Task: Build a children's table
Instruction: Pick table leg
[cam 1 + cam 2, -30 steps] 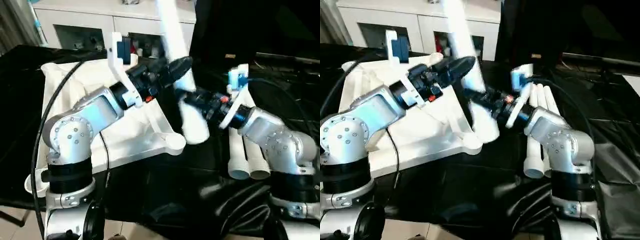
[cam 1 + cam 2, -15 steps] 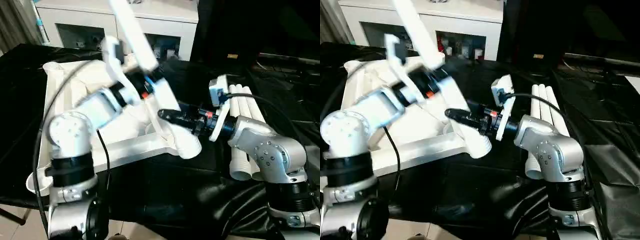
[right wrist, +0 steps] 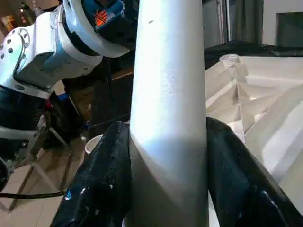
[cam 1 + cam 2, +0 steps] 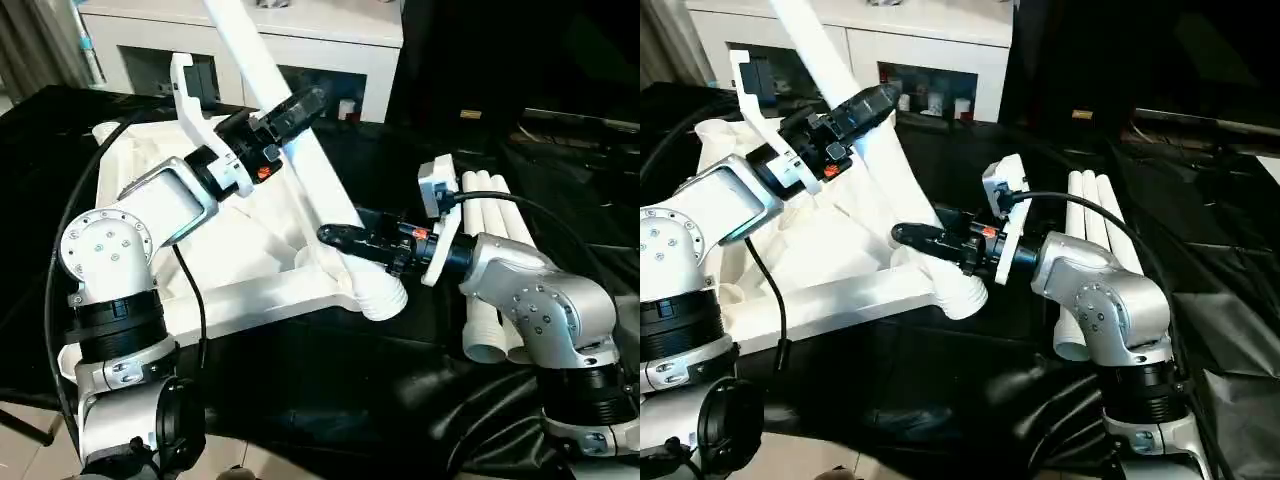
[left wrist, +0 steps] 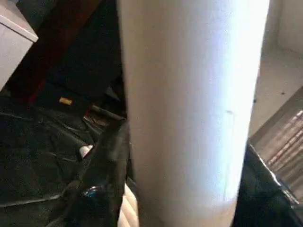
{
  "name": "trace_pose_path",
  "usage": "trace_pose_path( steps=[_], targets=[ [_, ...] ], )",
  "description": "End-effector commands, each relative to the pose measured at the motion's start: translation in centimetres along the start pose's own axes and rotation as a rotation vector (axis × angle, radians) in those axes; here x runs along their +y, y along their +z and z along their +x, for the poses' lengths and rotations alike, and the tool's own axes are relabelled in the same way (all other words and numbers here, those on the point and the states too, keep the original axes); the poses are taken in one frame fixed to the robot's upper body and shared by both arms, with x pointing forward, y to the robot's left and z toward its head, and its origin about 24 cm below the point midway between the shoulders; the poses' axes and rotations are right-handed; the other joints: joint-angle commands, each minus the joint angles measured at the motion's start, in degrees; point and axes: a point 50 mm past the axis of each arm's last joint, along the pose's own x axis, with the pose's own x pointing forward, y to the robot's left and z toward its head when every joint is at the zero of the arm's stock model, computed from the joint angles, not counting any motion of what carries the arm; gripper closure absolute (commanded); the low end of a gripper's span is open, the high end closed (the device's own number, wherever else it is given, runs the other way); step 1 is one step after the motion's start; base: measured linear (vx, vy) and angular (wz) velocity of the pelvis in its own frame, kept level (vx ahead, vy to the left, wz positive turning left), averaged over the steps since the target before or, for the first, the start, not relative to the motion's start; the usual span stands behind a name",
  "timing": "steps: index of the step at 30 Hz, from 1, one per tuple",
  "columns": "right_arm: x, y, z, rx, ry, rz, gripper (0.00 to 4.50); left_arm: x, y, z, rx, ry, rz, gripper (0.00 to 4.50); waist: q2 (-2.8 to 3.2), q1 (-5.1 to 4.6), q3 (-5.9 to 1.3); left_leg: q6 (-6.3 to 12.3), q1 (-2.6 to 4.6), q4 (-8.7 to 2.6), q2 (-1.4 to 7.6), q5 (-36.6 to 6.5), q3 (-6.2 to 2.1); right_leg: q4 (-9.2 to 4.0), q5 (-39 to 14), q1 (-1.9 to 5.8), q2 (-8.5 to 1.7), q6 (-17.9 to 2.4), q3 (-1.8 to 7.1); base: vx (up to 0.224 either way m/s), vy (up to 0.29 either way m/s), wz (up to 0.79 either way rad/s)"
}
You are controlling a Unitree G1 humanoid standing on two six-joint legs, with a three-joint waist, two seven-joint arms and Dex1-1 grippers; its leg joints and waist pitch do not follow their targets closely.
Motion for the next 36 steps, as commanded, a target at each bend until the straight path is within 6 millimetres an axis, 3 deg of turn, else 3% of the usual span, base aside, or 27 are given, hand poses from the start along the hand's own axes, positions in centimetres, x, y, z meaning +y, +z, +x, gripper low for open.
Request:
trace_pose_path(
  steps=[1,3,4,8,14,17,20,25,26,28,36],
  targets=[
    [0.1,0.2,-0.1,-0.010,-0.003,-0.028,2.66,-0.6,-0.1,0.2,0.029,-0.023,0.018,2.14,-0.36,0.16,-4.26,0.70,-0.28,-3.40,1.46,-1.8,0.05,-3.89,-8.1,3.94,-3.71,-8.7,2.42,0.000,0.000,0.00],
    [0.0,0.2,-0.1,-0.010,-0.004,-0.029,2.66,-0.5,0.0,0.2,0.022,-0.013,0.017,2.14,-0.41,0.13,-4.28,0.69,-0.34,-3.39,1.43,-1.6,0.05,-3.88,-7.9,3.97,-3.68,-8.6,2.42,0.000,0.000,0.00],
    [0.0,0.2,-0.1,-0.010,-0.005,-0.029,2.66,-0.5,0.0,0.2,0.018,-0.008,0.016,2.50,-0.41,0.14,-4.31,0.68,-0.37,-3.38,1.44,-1.3,0.03,-3.81,-7.3,4.01,-3.67,-8.7,2.42,0.000,0.000,0.00],
    [-0.1,0.3,-0.1,-0.014,-0.014,-0.029,2.66,-0.3,0.5,0.1,0.002,0.009,0.009,2.70,-0.35,0.13,-4.29,0.53,-0.36,-3.37,1.42,-1.6,0.05,-3.79,-6.9,3.99,-3.64,-9.1,2.40,0.000,0.000,0.00],
    [-0.2,0.3,-0.1,-0.017,-0.022,-0.034,2.66,-0.4,0.6,0.1,0.019,0.010,0.021,2.75,0.08,0.12,-4.29,0.26,-0.23,-3.40,1.46,-2.1,-0.02,-3.80,-7.1,3.93,-3.63,-9.1,2.39,0.000,0.000,0.00],
    [-0.5,0.4,-0.1,-0.016,-0.054,-0.044,2.66,-0.6,0.6,0.3,0.051,0.015,0.081,2.75,-0.02,0.13,-4.33,0.13,-0.21,-3.42,1.46,-2.0,-0.04,-3.75,-6.8,3.96,-3.61,-9.0,2.38,0.000,0.000,0.00],
    [-0.7,0.4,-0.1,-0.018,-0.067,-0.038,1.96,-0.7,0.7,0.4,0.084,0.017,0.129,2.75,-0.05,0.13,-4.32,0.09,-0.11,-3.48,1.49,-1.9,-0.03,-3.77,-7.1,3.86,-3.60,-8.7,2.41,0.000,0.000,0.00],
    [-1.0,0.5,0.2,0.022,-0.076,-0.009,1.57,-1.2,0.7,0.9,0.147,-0.015,0.188,2.77,-0.09,0.00,-4.25,-0.42,-0.08,-3.52,1.45,-2.1,-0.01,-3.81,-7.7,3.90,-3.56,-8.4,2.41,0.000,0.000,0.00],
    [-1.1,0.5,0.2,0.042,-0.085,-0.004,1.57,-1.4,0.7,1.0,0.163,-0.028,0.199,2.77,0.14,0.01,-4.35,-0.49,-0.03,-3.50,1.42,-1.9,-0.03,-3.66,-7.5,3.85,-3.54,-8.6,2.40,0.000,0.000,0.00],
    [-1.4,0.4,0.3,0.075,-0.095,0.010,1.23,-1.6,0.8,1.1,0.181,-0.046,0.213,2.77,0.09,0.00,-4.24,-0.86,-0.09,-3.51,1.40,-2.2,0.01,-3.68,-7.5,3.91,-3.57,-8.8,2.44,0.000,0.000,0.00],
    [-1.3,0.6,0.1,0.164,-0.018,0.066,1.12,-2.9,1.2,1.3,0.226,-0.221,0.214,2.77,0.15,0.11,-4.39,-1.00,-0.18,-3.42,1.43,-1.5,0.04,-3.34,-4.8,4.16,-3.68,-10.0,2.45,0.000,0.000,0.00]
  ],
)
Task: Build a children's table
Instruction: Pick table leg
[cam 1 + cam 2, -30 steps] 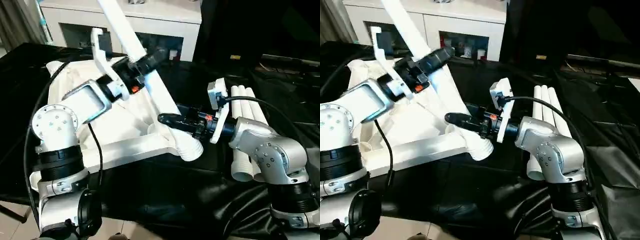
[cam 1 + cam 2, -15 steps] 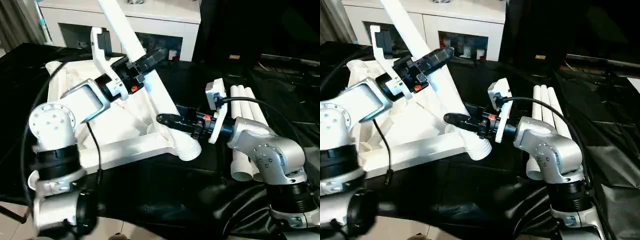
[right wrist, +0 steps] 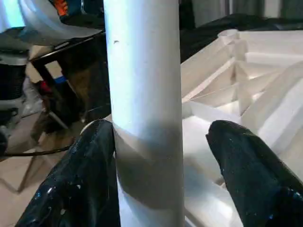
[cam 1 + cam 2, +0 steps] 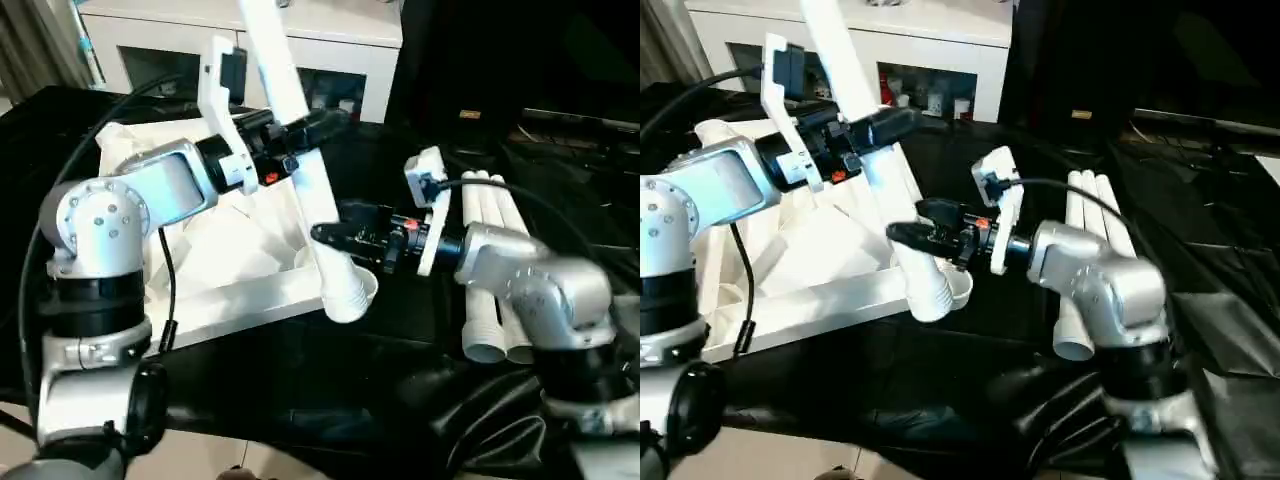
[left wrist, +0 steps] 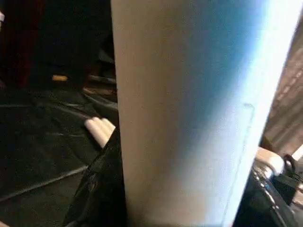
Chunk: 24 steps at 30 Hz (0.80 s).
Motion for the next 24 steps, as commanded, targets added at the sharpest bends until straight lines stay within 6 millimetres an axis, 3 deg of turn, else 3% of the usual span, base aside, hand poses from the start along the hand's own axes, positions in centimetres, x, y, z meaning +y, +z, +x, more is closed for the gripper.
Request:
trace_pose_path(
  steps=[1,3,4,11,24],
  targets=[
    [-0.3,-0.1,-0.4,0.042,-0.005,0.025,1.12,-1.7,1.1,0.4,-0.001,-0.131,0.032,2.77,0.13,0.10,-4.42,-0.81,-0.13,-3.39,1.36,-1.5,0.09,-3.43,-4.7,4.14,-3.63,-10.2,2.44,0.000,0.000,0.00],
    [0.0,0.4,-0.5,0.044,0.045,0.057,1.12,-2.2,1.2,0.3,-0.003,-0.221,0.011,2.77,0.15,0.13,-4.45,-0.52,-0.09,-3.35,1.36,-1.3,0.10,-3.31,-3.8,4.14,-3.58,-10.9,2.44,0.000,0.000,0.00],
    [0.2,0.7,-0.7,0.040,0.072,0.072,1.12,-2.4,1.3,0.2,-0.010,-0.254,-0.008,2.77,-0.40,0.00,-4.39,-0.46,-0.16,-3.38,1.40,-1.6,0.18,-3.36,-3.9,4.17,-3.54,-11.0,2.44,0.000,0.000,0.00],
    [1.1,1.4,-1.3,0.028,0.197,0.141,1.12,-2.3,1.8,0.0,-0.091,-0.376,-0.130,2.77,-0.43,0.27,-4.38,-0.37,-0.24,-3.28,1.37,-1.7,0.27,-3.56,-6.5,4.21,-3.72,-10.7,2.43,0.000,0.000,0.00],
    [1.9,0.4,-1.3,0.137,0.233,0.139,1.12,-2.5,1.2,0.0,-0.032,-0.406,-0.097,2.77,-0.50,0.45,-4.36,-0.97,-0.21,-3.33,1.53,-1.6,0.20,-3.55,-7.2,4.15,-3.82,-9.4,2.50,0.000,0.000,0.00]
  ],
)
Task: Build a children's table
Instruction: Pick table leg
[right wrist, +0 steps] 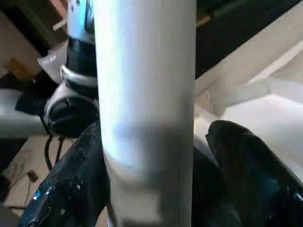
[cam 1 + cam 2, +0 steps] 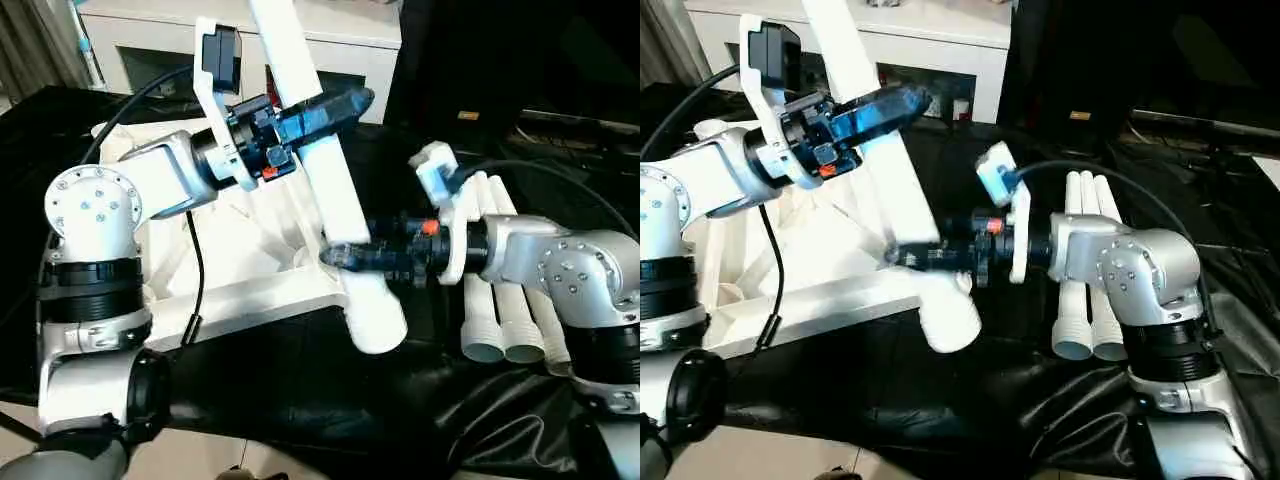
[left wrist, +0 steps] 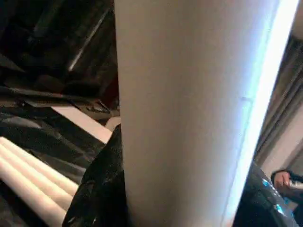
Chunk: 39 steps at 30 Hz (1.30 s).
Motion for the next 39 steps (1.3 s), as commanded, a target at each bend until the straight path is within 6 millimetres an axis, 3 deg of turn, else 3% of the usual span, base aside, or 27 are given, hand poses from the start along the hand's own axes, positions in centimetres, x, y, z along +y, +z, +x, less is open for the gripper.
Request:
trace_pose_path(
  steps=[1,18,39],
  targets=[
    [-0.2,-0.6,-0.2,0.038,-0.036,0.002,1.12,-1.0,0.3,0.6,0.030,-0.058,0.036,2.77,-0.31,0.32,-4.33,-1.07,-0.22,-3.40,1.53,-1.7,0.09,-3.63,-7.6,4.12,-3.84,-9.3,2.48,0.000,0.000,0.00],
    [0.3,-1.5,0.0,0.177,0.024,-0.016,1.12,-1.0,-0.1,1.1,0.142,-0.061,0.091,2.77,-0.61,0.29,-4.37,-1.00,-0.26,-3.30,1.60,-1.3,0.10,-3.44,-6.9,4.15,-3.83,-9.4,2.54,0.000,0.000,0.00],
    [0.2,-2.1,0.5,0.162,0.036,0.005,1.12,-0.8,-0.4,1.4,0.173,-0.074,0.107,2.77,-0.55,0.33,-4.40,-1.35,-0.25,-3.25,1.59,-2.0,0.07,-3.45,-7.2,4.16,-3.90,-10.0,2.50,0.000,0.000,0.00]
  ],
)
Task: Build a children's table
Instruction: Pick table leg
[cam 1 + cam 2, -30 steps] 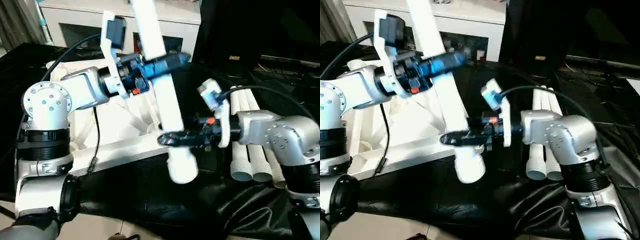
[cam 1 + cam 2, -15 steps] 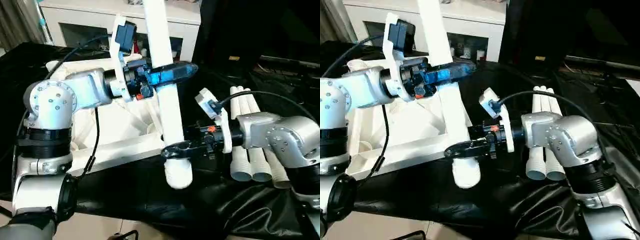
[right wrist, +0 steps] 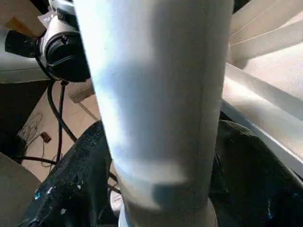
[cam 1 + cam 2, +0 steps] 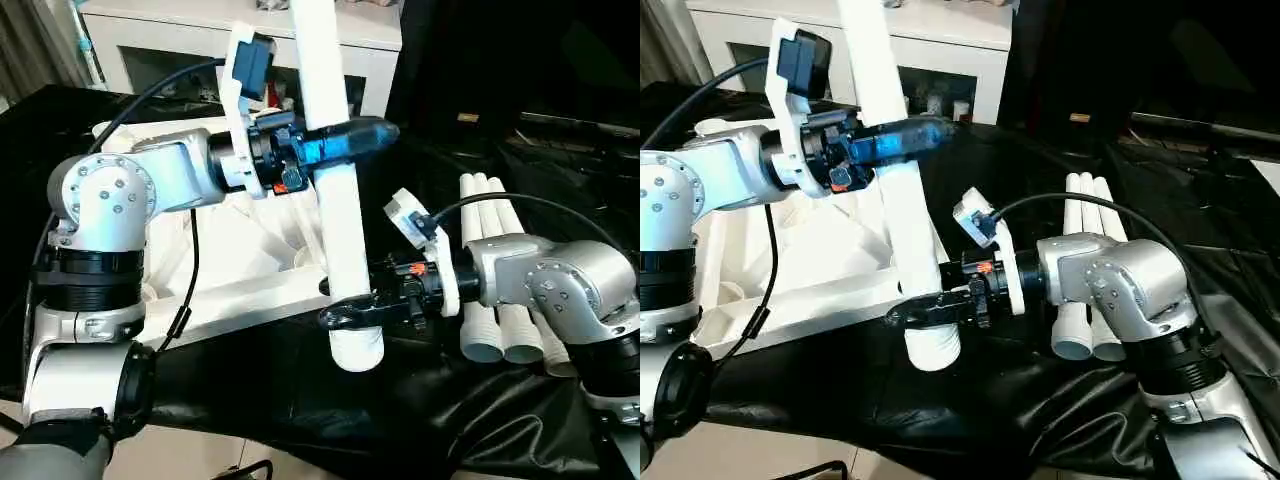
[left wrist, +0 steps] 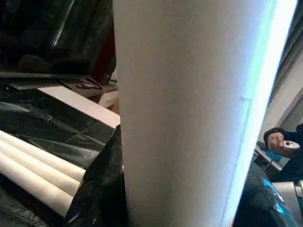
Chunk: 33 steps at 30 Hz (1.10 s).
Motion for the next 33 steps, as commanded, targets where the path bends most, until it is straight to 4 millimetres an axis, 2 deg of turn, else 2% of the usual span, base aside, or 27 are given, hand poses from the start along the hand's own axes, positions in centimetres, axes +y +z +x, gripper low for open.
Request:
trace_pose_path(
  steps=[1,16,24,29,30,33],
  targets=[
    [0.05,0.29,-0.11,-0.008,-0.011,-0.012,1.12,-0.37,0.14,0.35,0.023,-0.008,0.037,2.77,-0.12,0.30,-4.30,-1.34,-0.25,-3.39,1.60,-2.1,0.07,-3.59,-7.4,4.13,-3.89,-9.9,2.48,0.000,0.000,0.00],
    [-0.25,0.45,0.29,-0.015,-0.017,-0.014,1.12,-0.46,0.14,0.31,0.025,-0.014,0.045,2.77,-0.25,0.32,-4.30,-1.45,-0.26,-3.40,1.61,-2.2,0.08,-3.60,-8.0,4.08,-3.93,-9.7,2.47,0.000,0.000,0.00],
    [-0.39,0.66,0.30,-0.031,-0.022,-0.013,1.91,-0.44,0.20,0.24,0.025,-0.014,0.048,2.77,-0.11,0.29,-4.34,-1.57,-0.28,-3.41,1.62,-1.9,0.04,-3.56,-7.7,4.08,-3.92,-9.5,2.45,0.000,0.000,0.00],
    [-0.38,0.72,0.30,-0.039,-0.020,-0.016,2.28,-0.49,0.22,0.24,0.027,-0.017,0.053,2.77,-0.02,0.30,-4.34,-1.63,-0.25,-3.42,1.62,-2.1,0.02,-3.55,-7.3,4.11,-3.91,-9.7,2.45,0.000,0.000,0.00],
    [-0.40,0.75,0.29,-0.042,-0.021,-0.017,2.28,-0.51,0.23,0.25,0.027,-0.020,0.054,2.77,0.22,0.33,-4.34,-1.72,-0.22,-3.40,1.62,-2.2,-0.01,-3.53,-7.4,4.06,-3.93,-9.7,2.45,0.000,0.000,0.00],
    [-0.38,0.77,0.31,-0.053,-0.022,-0.021,2.48,-0.59,0.24,0.28,0.026,-0.027,0.059,2.77,0.09,0.30,-4.37,-1.79,-0.26,-3.41,1.59,-2.3,0.00,-3.54,-7.2,4.14,-3.89,-9.9,2.44,0.000,0.000,0.00]
  ],
)
